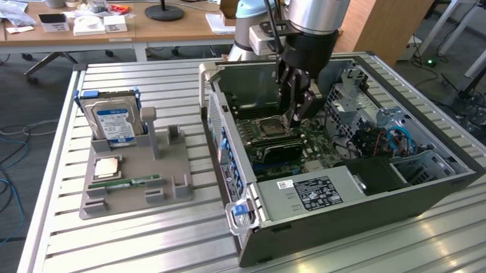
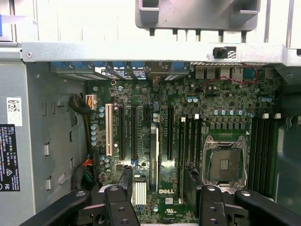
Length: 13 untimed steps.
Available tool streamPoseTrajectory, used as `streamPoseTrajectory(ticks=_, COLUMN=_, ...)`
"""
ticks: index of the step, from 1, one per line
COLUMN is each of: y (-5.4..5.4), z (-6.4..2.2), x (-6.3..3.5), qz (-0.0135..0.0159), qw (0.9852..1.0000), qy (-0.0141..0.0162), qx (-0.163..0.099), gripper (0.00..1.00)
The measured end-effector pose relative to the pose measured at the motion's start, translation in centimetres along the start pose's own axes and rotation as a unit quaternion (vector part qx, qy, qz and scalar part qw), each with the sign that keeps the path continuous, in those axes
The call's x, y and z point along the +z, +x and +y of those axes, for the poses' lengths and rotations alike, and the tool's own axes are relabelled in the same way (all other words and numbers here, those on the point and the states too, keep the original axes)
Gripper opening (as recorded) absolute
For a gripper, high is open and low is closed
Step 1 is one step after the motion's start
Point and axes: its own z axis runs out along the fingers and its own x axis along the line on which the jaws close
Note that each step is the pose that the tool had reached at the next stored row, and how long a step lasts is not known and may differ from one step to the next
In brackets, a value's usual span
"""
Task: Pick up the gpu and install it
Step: 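Press down on the gpu until it lock into place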
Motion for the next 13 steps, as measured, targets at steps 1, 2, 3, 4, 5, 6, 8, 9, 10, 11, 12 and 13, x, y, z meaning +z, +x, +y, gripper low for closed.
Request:
streamPoseTrajectory(ticks=1, y=0.0, z=0.0, x=0.0, qz=0.0, qw=1.0, qy=0.0, qx=0.0, gripper=0.57)
streamPoseTrajectory(ticks=2, y=0.0, z=0.0, x=0.0, qz=0.0, qw=1.0, qy=0.0, qx=0.0, gripper=0.57)
streamPoseTrajectory(ticks=3, y=0.0, z=0.0, x=0.0, qz=0.0, qw=1.0, qy=0.0, qx=0.0, gripper=0.57)
streamPoseTrajectory(ticks=4, y=0.0, z=0.0, x=0.0, qz=0.0, qw=1.0, qy=0.0, qx=0.0, gripper=0.57)
streamPoseTrajectory(ticks=5, y=0.0, z=0.0, x=0.0, qz=0.0, qw=1.0, qy=0.0, qx=0.0, gripper=0.57)
streamPoseTrajectory(ticks=6, y=0.0, z=0.0, x=0.0, qz=0.0, qw=1.0, qy=0.0, qx=0.0, gripper=0.57)
streamPoseTrajectory(ticks=8, y=0.0, z=0.0, x=0.0, qz=0.0, qw=1.0, qy=0.0, qx=0.0, gripper=0.49)
streamPoseTrajectory(ticks=9, y=0.0, z=0.0, x=0.0, qz=0.0, qw=1.0, qy=0.0, qx=0.0, gripper=0.49)
streamPoseTrajectory(ticks=10, y=0.0, z=0.0, x=0.0, qz=0.0, qw=1.0, qy=0.0, qx=0.0, gripper=0.43)
streamPoseTrajectory(ticks=11, y=0.0, z=0.0, x=0.0, qz=0.0, qw=1.0, qy=0.0, qx=0.0, gripper=0.43)
streamPoseTrajectory(ticks=12, y=0.0, z=0.0, x=0.0, qz=0.0, qw=1.0, qy=0.0, qx=0.0, gripper=0.37)
streamPoseTrajectory(ticks=13, y=0.0, z=0.0, x=0.0, qz=0.0, qw=1.0, qy=0.0, qx=0.0, gripper=0.31)
